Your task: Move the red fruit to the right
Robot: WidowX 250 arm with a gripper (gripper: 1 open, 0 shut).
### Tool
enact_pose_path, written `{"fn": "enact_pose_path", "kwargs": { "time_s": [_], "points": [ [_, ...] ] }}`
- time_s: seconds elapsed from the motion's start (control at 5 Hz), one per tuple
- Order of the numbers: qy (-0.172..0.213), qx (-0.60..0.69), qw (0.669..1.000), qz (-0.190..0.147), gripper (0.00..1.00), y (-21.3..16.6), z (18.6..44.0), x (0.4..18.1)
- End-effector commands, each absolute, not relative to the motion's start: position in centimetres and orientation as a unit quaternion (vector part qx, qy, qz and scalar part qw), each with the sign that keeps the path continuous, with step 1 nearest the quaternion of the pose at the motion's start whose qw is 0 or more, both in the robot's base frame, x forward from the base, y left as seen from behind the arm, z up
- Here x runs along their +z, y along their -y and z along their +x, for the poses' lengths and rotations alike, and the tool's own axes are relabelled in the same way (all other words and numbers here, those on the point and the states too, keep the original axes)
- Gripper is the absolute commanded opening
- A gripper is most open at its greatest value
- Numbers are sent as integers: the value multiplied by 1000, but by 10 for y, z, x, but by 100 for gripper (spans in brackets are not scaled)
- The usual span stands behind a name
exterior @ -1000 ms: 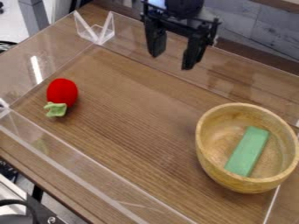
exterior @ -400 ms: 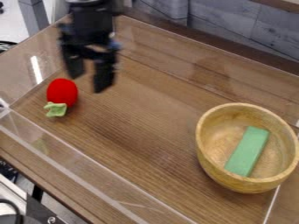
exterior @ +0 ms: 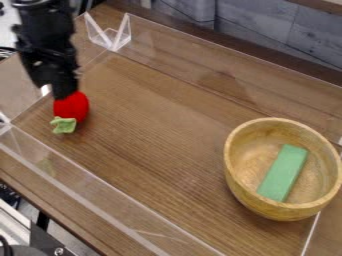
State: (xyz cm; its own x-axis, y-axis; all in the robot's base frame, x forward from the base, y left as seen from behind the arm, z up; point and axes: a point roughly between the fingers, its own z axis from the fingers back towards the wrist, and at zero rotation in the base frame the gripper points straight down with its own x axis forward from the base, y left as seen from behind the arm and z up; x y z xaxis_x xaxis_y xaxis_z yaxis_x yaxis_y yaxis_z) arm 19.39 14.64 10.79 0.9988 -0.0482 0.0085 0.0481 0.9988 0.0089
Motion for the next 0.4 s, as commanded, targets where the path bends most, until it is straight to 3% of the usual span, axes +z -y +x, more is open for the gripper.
{"fn": "enact_pose_path", "kwargs": {
  "time_s": [0.0, 0.2],
  "points": [
    [21, -21, 1000, 4, 100, -163, 201, 103],
    [24, -14, 1000, -4, 100, -170, 207, 88]
  ]
}}
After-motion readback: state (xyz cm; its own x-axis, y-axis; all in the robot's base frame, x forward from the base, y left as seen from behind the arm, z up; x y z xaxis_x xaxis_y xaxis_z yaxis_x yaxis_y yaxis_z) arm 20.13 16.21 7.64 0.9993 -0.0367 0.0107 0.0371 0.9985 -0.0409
